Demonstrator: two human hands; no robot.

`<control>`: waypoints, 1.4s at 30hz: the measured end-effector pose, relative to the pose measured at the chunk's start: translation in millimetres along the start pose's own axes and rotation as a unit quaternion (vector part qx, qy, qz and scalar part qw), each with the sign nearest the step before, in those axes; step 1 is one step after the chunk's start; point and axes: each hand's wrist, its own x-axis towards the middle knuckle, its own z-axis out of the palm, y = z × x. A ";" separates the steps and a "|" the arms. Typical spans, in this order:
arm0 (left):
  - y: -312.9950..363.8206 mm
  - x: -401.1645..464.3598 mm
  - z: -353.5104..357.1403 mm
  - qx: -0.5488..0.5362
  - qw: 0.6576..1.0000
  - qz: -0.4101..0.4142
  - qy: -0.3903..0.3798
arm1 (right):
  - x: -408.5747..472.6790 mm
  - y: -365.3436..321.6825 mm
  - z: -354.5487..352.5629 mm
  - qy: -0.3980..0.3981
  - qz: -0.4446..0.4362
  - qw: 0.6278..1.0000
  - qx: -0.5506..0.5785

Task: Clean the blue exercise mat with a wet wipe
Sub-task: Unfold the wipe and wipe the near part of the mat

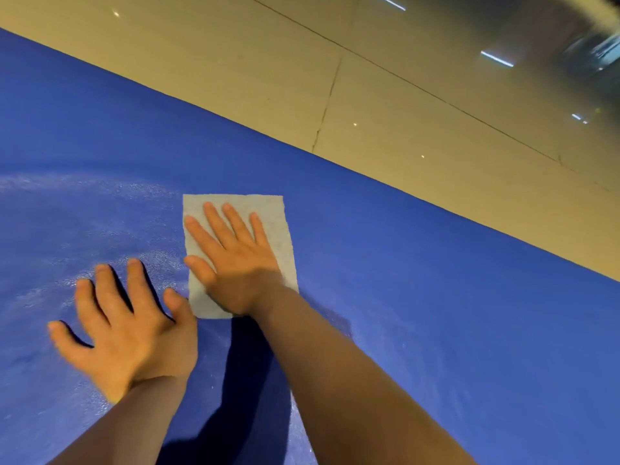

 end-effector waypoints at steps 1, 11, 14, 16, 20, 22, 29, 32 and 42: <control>1.5 1.5 -1.1 -0.011 1.000 -0.010 -0.013 | -15.7 8.7 -2.4 0.013 0.001 1.000 0.008; 6.4 1.4 -7.9 -0.020 1.000 -0.015 -0.013 | -227.5 154.2 -40.4 0.040 0.560 0.827 0.002; 5.7 0.2 -8.4 -0.012 1.000 -0.014 -0.009 | -196.2 112.0 -30.0 0.056 0.624 0.778 0.047; 4.7 1.4 -7.3 0.001 1.000 -0.010 -0.017 | -166.8 75.2 -17.0 0.035 0.556 0.830 0.028; 3.5 1.1 -5.4 0.003 1.000 -0.009 -0.021 | -125.1 -4.2 4.2 -0.004 0.226 0.974 0.031; 3.5 1.3 -6.1 -0.004 1.000 -0.006 -0.019 | -120.3 -11.9 1.3 -0.019 0.147 0.988 0.046; -1.0 2.9 -0.3 0.042 0.999 0.009 0.011 | -140.0 98.6 -23.1 -0.017 0.312 0.950 -0.003; -2.8 0.3 2.9 0.056 0.998 0.018 0.031 | -192.9 169.0 -35.9 -0.009 0.479 0.877 -0.024; 1.4 2.9 -2.8 0.018 1.000 -0.004 -0.025 | -119.6 65.9 -10.7 0.026 0.464 0.884 -0.050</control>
